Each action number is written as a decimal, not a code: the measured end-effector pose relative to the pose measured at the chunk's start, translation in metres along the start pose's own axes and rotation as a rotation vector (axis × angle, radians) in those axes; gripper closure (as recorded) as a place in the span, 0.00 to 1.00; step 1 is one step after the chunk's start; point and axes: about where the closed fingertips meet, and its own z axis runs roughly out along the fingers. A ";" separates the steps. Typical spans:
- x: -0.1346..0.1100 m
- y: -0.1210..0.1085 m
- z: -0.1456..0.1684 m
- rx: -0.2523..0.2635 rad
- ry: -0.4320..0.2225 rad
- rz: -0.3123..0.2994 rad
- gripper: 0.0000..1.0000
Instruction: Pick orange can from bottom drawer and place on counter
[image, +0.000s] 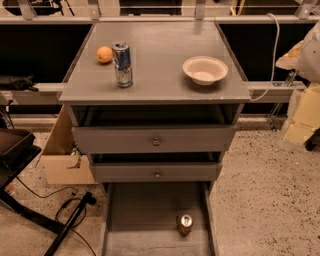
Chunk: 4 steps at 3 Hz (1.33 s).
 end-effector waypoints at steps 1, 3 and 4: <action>0.000 0.000 0.000 0.000 0.000 0.000 0.00; 0.020 0.017 0.036 -0.033 -0.130 0.054 0.00; 0.058 0.056 0.125 -0.082 -0.338 0.139 0.00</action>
Offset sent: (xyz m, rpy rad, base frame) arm -0.0069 -0.0030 -0.0094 0.0868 0.0042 -0.0294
